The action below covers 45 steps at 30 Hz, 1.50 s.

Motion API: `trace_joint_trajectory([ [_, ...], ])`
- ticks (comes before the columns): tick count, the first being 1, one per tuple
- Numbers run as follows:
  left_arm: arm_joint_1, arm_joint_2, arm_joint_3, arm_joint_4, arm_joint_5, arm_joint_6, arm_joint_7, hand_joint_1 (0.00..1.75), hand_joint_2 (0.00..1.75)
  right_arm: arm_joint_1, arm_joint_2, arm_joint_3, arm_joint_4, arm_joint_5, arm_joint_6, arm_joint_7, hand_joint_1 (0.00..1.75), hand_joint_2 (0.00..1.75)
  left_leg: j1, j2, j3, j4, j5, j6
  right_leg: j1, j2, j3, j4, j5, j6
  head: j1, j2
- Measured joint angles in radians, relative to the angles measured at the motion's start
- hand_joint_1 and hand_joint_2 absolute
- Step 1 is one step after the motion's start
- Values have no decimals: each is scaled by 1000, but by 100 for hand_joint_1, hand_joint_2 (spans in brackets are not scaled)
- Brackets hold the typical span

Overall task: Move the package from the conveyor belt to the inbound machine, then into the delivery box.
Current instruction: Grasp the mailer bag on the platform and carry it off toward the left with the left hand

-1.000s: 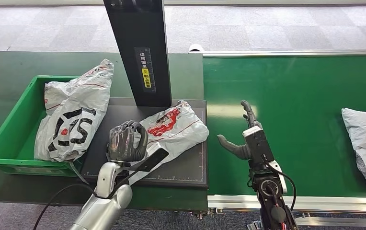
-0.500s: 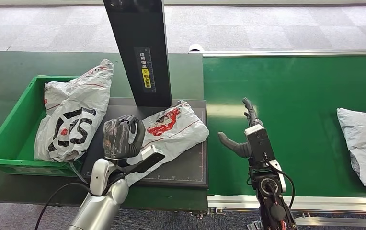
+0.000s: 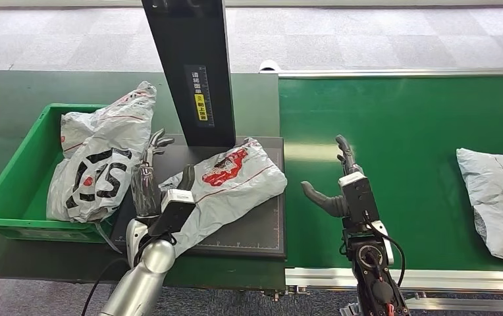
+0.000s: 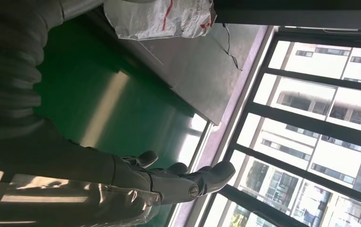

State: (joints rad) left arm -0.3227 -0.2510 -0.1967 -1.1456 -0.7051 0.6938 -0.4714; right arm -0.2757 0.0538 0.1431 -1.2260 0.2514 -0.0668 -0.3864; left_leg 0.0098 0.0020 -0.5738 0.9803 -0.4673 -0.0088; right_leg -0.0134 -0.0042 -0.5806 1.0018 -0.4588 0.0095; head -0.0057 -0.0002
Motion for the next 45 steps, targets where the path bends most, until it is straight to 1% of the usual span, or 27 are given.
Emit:
trace_joint_trajectory([
  [1, 0, 0, -2, 0, -3, 1, -2, 0, 0, 0, -1, 0, 1, 0, 0, 0, 0, 175, 0, 0, 0, 0, 0, 0, 0, 0, 0, 0, 0, 0, 0, 0],
  [3, 0, 0, -2, 0, -35, 2, -4, 0, 87, -1, -2, 2, 2, 0, 0, 0, 0, 175, 0, 0, 0, 0, 0, 0, 0, 0, 0, 0, 0, 0, 0, 0],
  [5, -2, 1, -1, 4, -119, 1, 29, 0, 175, -2, -3, 4, 4, -2, -1, 0, 0, 175, 0, 0, 0, 0, 0, 0, 0, 0, 0, 0, 0, 0, 0, 0],
  [6, -6, 2, -3, 14, -177, -7, 74, 0, 175, -2, -3, 5, 5, -2, -2, 0, 0, 175, 0, 0, 0, 0, 0, 0, 0, 0, 0, 0, 0, 0, 0, 0],
  [7, -13, 5, -9, 29, -239, -21, 138, 0, 175, -3, -4, 6, 5, -3, -2, 0, 0, 175, 0, 0, 0, 0, 0, 0, 0, 0, 0, 0, 0, 0, 0, 0],
  [10, -36, 19, -43, 105, -410, -107, 361, 0, 175, -5, -5, 6, 7, -2, -3, 0, 0, 175, 0, 0, 0, 0, 0, 0, 0, 0, 0, 0, 0, 0, 0, 0],
  [11, -41, 24, -54, 132, -449, -130, 410, 0, 175, -5, -5, 6, 8, -1, -3, 0, 0, 175, 0, 1, 0, 0, 0, 0, 0, 0, 0, 0, 0, 0, 0, 0],
  [12, -44, 28, -65, 155, -474, -144, 439, 0, 175, -5, -5, 6, 8, 0, -3, 0, 0, 175, 0, 1, 0, 0, 0, 0, 0, 1, 0, 0, 0, 0, 0, 0],
  [15, -53, 39, -90, 202, -513, -176, 474, 0, 175, -5, -6, 6, 9, 7, 1, 0, 0, 175, 0, 1, 0, 0, 0, 0, 0, 1, 0, 0, 0, 0, 0, 0],
  [20, -55, 64, -133, 241, -621, -329, 547, 0, 175, -5, -6, 5, 9, 28, 27, 1, 0, 175, 0, 1, -1, 0, 0, 0, 0, 1, -1, 0, 0, 0, 0, 0],
  [22, -55, 72, -145, 251, -652, -370, 565, 0, 175, -5, -6, 5, 9, 35, 36, 1, 0, 175, 0, 1, -1, 0, 0, 0, 0, 1, -1, 0, 0, 0, 0, 0],
  [26, -60, 78, -162, 257, -690, -417, 597, 0, 175, -9, -6, 5, 9, 46, 47, 3, 0, 175, 0, 0, 1, 0, 0, 0, 0, 1, 1, 0, 0, 0, 0, 0],
  [31, -69, 74, -167, 255, -702, -495, 652, 0, 175, -13, -1, 5, 13, 64, 56, 7, 0, 175, 0, 1, 5, -1, -1, 0, 0, 0, 7, 0, 0, 0, 0, 0],
  [35, -69, 72, -161, 251, -689, -505, 661, 0, 175, -17, 3, 4, 22, 72, 56, 8, 0, 175, 0, 1, 7, -1, -1, 0, 0, 0, 8, 0, 0, 0, 0, 0],
  [36, -69, 72, -160, 251, -684, -503, 660, 34, 175, -18, 4, 4, 23, 72, 56, 8, 0, 175, 0, 1, 8, -1, 0, 0, 0, 0, 9, 0, 0, 0, 0, 0],
  [39, -63, 72, -153, 251, -670, -491, 654, 163, 175, -20, 5, 4, 28, 74, 57, 8, 0, 175, 0, 1, 8, -1, 0, 0, 0, 0, 9, 0, 0, 0, 0, 0],
  [40, -60, 72, -150, 251, -668, -484, 651, 172, 175, -22, 5, 4, 29, 75, 57, 8, 0, 175, 0, 1, 8, -1, 0, 0, 0, 0, 9, 0, 0, 0, 0, 0],
  [41, -56, 73, -148, 250, -669, -477, 648, 175, 175, -22, 6, 4, 29, 75, 57, 8, 0, 175, 0, 1, 8, -1, 0, 0, 0, 0, 8, 0, 0, 0, 0, 0],
  [45, -45, 78, -146, 248, -683, -454, 641, 175, 175, -23, 7, 4, 31, 76, 58, 8, 0, 175, 0, 0, 7, -1, 0, 0, 0, 0, 8, 0, 0, 0, 0, 0],
])
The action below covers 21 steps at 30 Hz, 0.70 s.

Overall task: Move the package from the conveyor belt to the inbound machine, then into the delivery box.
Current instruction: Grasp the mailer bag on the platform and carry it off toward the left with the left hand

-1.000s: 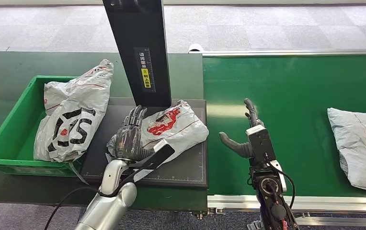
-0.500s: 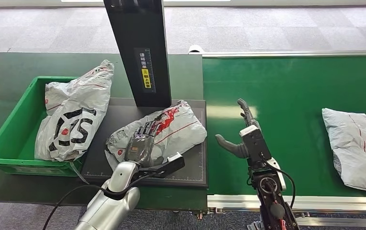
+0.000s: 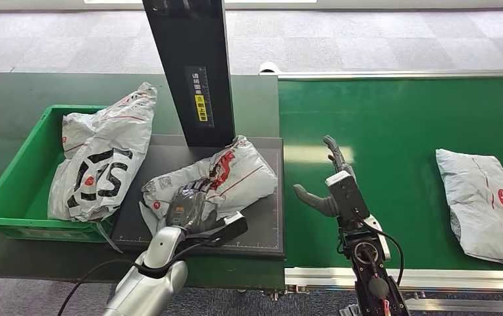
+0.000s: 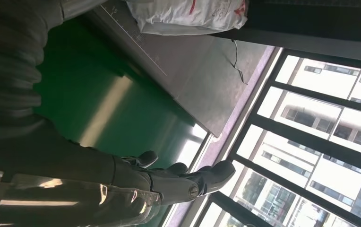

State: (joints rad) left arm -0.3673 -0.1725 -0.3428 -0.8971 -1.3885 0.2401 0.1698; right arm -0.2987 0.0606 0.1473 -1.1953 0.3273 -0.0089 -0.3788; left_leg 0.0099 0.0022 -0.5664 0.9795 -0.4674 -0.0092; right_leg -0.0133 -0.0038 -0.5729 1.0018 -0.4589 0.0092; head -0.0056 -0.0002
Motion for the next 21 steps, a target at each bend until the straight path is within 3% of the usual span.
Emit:
trace_joint_trajectory([
  [21, -6, 16, -1, 2, -28, -4, -10, 175, 175, -5, 0, 0, 3, -1, 7, -2, 0, 175, 0, 0, 0, 0, 0, 0, 0, 0, 0, 0, 0, 0, 0, 0],
])
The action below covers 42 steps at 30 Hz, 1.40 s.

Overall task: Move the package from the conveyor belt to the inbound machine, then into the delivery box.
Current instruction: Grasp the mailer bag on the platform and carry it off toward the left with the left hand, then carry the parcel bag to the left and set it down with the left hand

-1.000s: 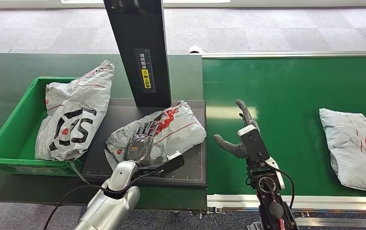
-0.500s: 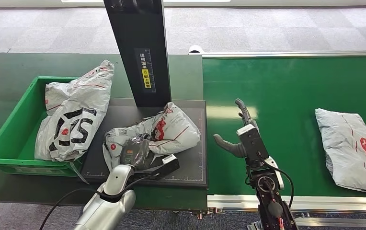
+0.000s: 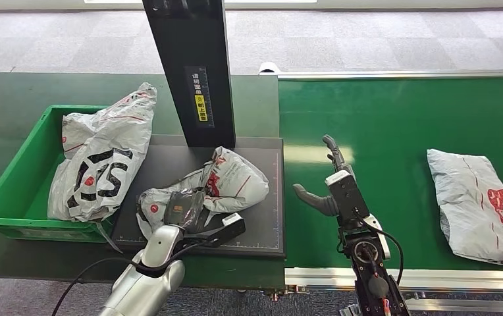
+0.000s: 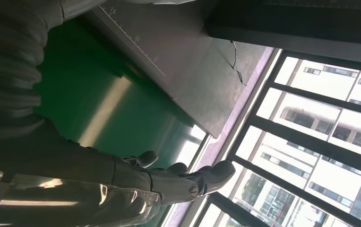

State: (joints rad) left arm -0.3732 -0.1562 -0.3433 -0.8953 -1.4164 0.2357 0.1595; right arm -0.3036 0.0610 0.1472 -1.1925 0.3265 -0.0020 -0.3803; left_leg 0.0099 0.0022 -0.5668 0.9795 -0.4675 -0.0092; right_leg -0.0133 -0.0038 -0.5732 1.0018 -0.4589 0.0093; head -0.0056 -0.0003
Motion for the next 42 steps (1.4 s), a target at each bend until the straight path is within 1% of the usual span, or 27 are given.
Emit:
trace_joint_trajectory([
  [5, 0, 1, 0, 1, 0, 2, -2, 175, 175, 0, 0, 0, 0, 0, 0, 0, 0, 175, 0, 0, 0, 0, 0, 0, 0, 0, 0, 0, 0, 0, 0, 0],
  [7, 3, 2, 0, 1, 1, 24, -10, 175, 175, 1, 0, 0, 0, 0, 0, 0, 0, 175, 0, 0, 0, 0, 0, 0, 0, 0, 0, 0, 0, 0, 0, 0],
  [9, 11, 3, 1, -3, 12, 82, -33, 175, 175, 2, 0, 0, 0, -1, 0, 0, 0, 175, 0, 0, 0, 0, 0, 0, 0, 0, -1, 0, 0, 0, 0, 0],
  [12, 36, 5, 7, -37, 74, 258, -115, 175, 175, 7, 0, 0, -5, -7, 3, 0, 0, 175, 0, 0, -2, 0, 0, 0, 0, 0, -3, 0, 0, 0, 0, 0],
  [14, 49, 5, 13, -83, 126, 373, -198, 175, 175, 9, 0, 0, -10, -13, 5, 2, 0, 175, 0, 0, -3, 0, 0, 0, 0, 0, -4, 0, 0, 0, 0, 0],
  [16, 67, -3, 33, -158, 163, 437, -317, 175, 175, 8, 0, 0, -11, -19, 6, 6, 0, 175, 0, 0, -4, 0, 0, 0, 0, 0, -5, 0, 0, 0, 0, 0],
  [18, 89, -28, 75, -252, 187, 454, -481, 175, 175, 6, 0, 1, -11, -27, 4, 8, 0, 175, 0, 0, -5, 0, 0, 0, 0, 0, -5, 0, 0, 0, 0, 0],
  [20, 106, -66, 131, -335, 214, 458, -652, 175, 175, 5, 0, 1, -11, -37, -3, 8, 0, 175, 0, 0, -6, 1, 0, 0, 0, 0, -6, 0, 0, 0, 0, 0],
  [21, 111, -87, 160, -372, 231, 459, -723, 175, 175, 5, -1, 1, -11, -42, -8, 7, 0, 175, 0, 0, -6, 1, 0, 0, 0, 0, -6, 0, 0, 0, 0, 0],
  [22, 114, -105, 186, -402, 247, 460, -774, 175, 175, 5, -3, 1, -11, -46, -14, 7, 0, 175, 0, 0, -6, 1, 0, 0, 0, 0, -6, 0, 0, 0, 0, 0],
  [24, 113, -133, 230, -455, 271, 461, -830, 175, 175, 6, -9, -1, -11, -56, -29, 4, 0, 175, 0, 0, -5, 1, 0, 0, 0, 0, -6, 0, 0, 0, 0, 0],
  [26, 110, -150, 256, -495, 280, 461, -846, 175, 175, 7, -16, -5, -11, -63, -40, 0, 0, 175, 0, 0, -5, 1, 0, 0, 0, 0, -6, 0, 0, 0, 0, 0],
  [29, 107, -159, 278, -533, 282, 461, -852, 175, 175, 7, -24, -8, -11, -66, -47, -5, 0, 175, 0, 1, -5, 1, 0, 0, 0, 1, -6, 0, 0, 0, 0, 0],
  [37, 106, -165, 303, -575, 274, 461, -854, 175, 175, 8, -34, -10, -11, -68, -50, -8, 0, 175, 0, 2, -5, 1, 0, 0, 0, 1, -7, 0, 0, 0, 0, 0],
  [42, 81, -167, 307, -602, 241, 461, -848, 175, 175, 21, -39, -18, -12, -75, -64, -12, 0, 175, 0, 2, -5, 1, 0, 0, 0, 1, -7, 0, 0, 0, 0, 0],
])
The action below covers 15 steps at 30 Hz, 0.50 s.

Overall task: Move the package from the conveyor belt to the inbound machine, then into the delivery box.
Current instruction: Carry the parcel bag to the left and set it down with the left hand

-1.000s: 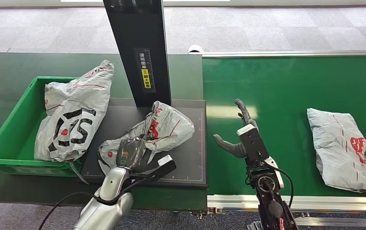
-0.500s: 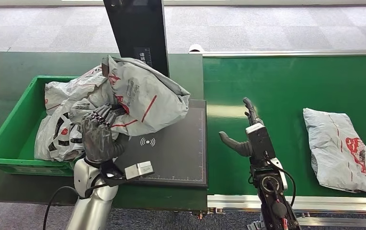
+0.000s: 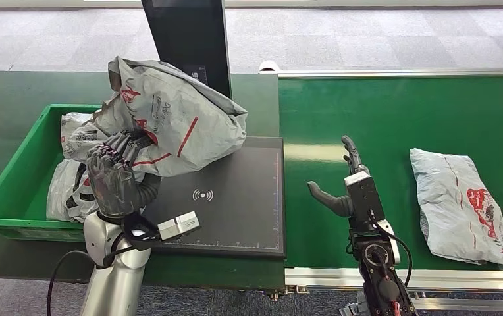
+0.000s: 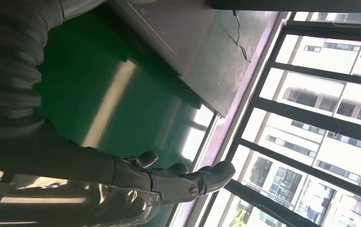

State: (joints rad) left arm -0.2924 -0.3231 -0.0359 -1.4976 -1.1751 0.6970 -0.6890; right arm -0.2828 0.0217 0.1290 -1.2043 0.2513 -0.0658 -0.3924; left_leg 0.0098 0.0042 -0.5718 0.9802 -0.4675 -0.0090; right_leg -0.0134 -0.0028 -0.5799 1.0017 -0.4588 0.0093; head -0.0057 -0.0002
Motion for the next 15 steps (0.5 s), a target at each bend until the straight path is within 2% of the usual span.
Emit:
trace_joint_trajectory([
  [6, -54, -3, 14, -65, -85, 0, -6, 175, 175, 39, 1, -9, -38, 2, -2, 0, 0, 175, 0, 1, 0, 0, 0, 0, 0, 1, 0, 0, 0, 0, 0, 0],
  [12, -104, 12, 80, -145, -174, 0, 0, 175, 175, 44, 3, 2, -50, -1, 2, 2, 0, 175, 0, 1, 0, 0, 0, 0, 0, 1, 0, 0, 0, 0, 0, 0],
  [14, -127, 30, 108, -129, -256, 0, 68, 175, 175, 45, 3, 5, -51, -3, -1, 1, 0, 175, 0, 1, 0, 0, 0, 0, 0, 1, 0, 0, 0, 0, 0, 0],
  [15, -141, 55, 110, -107, -304, 0, 154, 175, 175, 47, 3, 6, -53, -2, -3, 1, 0, 175, 0, 1, 0, 0, 0, 0, 0, 1, 0, 0, 0, 0, 0, 0],
])
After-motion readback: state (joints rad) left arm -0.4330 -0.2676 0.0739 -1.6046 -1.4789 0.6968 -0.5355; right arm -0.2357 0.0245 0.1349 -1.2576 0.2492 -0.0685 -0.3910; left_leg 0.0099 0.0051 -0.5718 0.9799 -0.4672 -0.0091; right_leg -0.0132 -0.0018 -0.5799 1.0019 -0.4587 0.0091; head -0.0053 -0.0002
